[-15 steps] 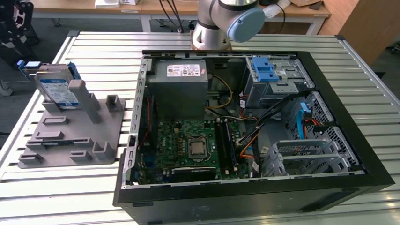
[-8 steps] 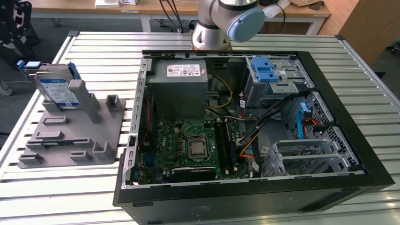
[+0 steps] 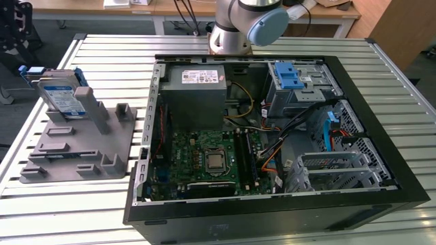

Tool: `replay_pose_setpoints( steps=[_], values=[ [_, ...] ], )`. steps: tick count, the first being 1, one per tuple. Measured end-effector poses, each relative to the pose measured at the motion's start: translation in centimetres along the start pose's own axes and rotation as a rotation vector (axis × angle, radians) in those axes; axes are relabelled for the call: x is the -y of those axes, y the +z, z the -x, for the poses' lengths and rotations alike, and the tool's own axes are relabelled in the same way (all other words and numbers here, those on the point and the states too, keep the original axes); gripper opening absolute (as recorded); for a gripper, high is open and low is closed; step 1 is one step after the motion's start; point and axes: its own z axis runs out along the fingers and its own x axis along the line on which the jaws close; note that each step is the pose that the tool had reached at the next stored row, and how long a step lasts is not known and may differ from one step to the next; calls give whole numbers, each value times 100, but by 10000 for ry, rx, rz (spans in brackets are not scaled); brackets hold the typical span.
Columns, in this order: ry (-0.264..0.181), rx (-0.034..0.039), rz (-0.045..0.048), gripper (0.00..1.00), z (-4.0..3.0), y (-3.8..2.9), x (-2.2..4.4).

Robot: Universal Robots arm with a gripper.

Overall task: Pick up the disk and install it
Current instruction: 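Pick up the disk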

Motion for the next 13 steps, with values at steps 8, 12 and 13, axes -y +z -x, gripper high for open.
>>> replay_pose_setpoints(
  steps=[8,12,13],
  values=[
    [-1251,-52,14,11,-1,21,1],
    [-1281,-51,5,11,0,26,1],
    [-1340,-50,-3,11,0,31,1]
  ],
)
